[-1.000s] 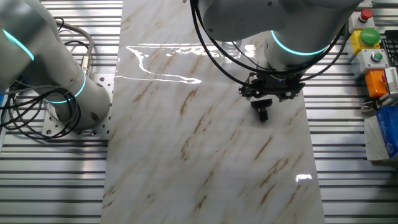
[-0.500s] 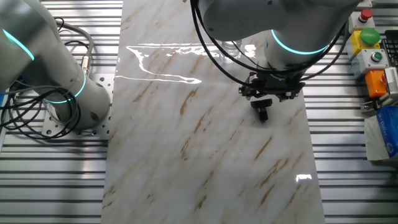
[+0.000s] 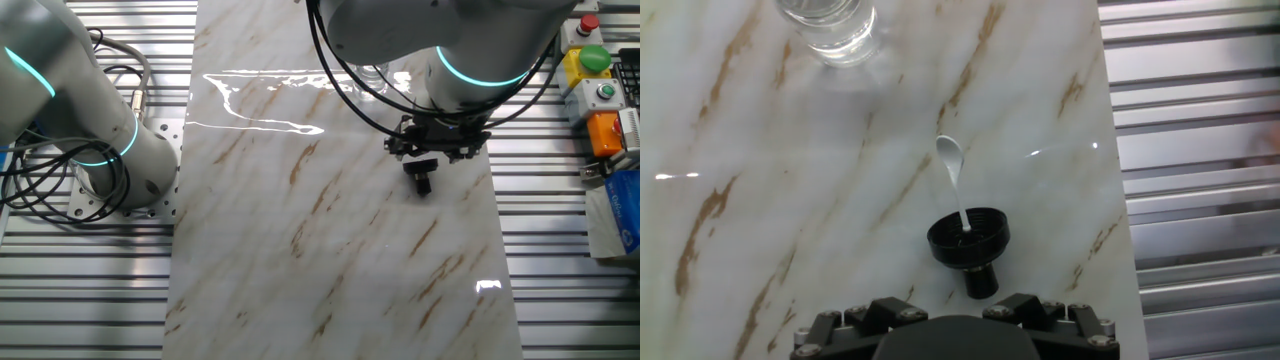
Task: Screw the lid onto the jar
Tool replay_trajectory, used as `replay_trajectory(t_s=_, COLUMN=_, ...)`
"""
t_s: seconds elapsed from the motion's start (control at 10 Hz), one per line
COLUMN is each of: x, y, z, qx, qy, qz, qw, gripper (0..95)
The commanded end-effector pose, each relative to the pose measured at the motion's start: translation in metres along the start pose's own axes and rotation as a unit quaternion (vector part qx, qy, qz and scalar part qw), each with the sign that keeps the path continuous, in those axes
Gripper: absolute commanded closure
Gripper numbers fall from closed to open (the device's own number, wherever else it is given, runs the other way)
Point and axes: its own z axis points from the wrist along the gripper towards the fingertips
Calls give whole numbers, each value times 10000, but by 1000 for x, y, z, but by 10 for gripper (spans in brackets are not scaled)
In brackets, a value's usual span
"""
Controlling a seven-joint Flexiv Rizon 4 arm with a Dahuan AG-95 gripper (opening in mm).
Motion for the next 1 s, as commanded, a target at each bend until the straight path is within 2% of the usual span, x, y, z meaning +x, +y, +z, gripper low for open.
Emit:
replay_trajectory(t_s=0.1, x=0, y=0, z=0, qx=-1, qy=3, qz=-4, qw=10000, gripper=190)
replay_trajectory(t_s=1.0, x=0, y=0, z=0, qx=-1, qy=63, qz=-57, qw=10000, gripper=190)
